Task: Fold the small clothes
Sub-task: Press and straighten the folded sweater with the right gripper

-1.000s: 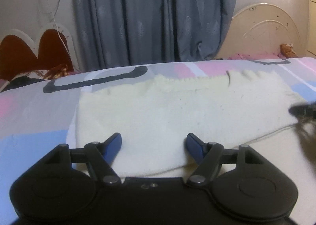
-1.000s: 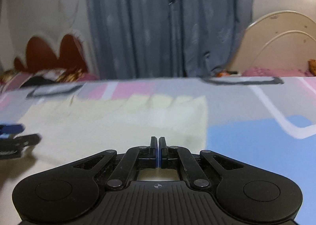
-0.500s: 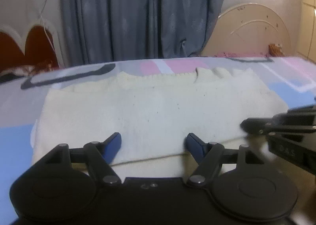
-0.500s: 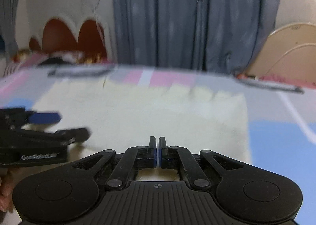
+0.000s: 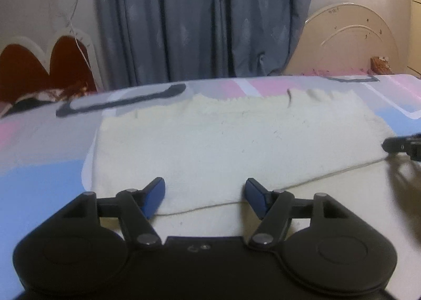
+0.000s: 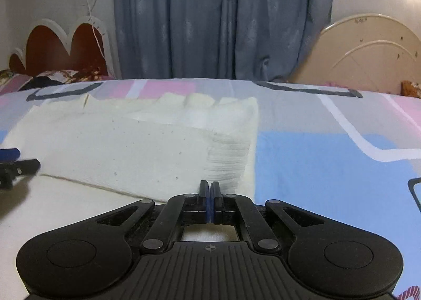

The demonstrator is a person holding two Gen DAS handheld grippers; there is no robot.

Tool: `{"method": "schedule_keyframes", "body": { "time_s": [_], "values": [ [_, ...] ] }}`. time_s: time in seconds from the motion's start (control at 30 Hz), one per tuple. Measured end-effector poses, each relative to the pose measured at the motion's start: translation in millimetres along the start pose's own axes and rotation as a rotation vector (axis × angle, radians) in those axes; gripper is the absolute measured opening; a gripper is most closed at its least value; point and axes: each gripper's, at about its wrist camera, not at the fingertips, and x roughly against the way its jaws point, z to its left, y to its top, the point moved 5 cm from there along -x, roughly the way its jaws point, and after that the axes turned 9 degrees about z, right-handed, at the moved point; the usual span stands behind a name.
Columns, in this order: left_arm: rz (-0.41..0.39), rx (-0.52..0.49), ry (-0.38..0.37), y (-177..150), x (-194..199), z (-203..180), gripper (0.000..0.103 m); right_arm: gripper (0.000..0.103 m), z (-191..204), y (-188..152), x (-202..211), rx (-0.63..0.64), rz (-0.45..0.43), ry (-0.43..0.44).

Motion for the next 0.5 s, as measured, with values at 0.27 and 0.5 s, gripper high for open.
{"method": "schedule_keyframes", "body": {
  "time_s": [0.27,0.5],
  "values": [
    [0.022,-0.016,0.025,-7.4,-5.1,-0.7,0.071,0.0,0.9,-2.3,1.4,-0.008,0.003,-0.02],
    [0.024,-0.02,0.034,-8.0,-5.0,-0.6,0.072,0.0,-3.1,-4.2,-0.1,-0.003,0.001,-0.021]
  ]
}}
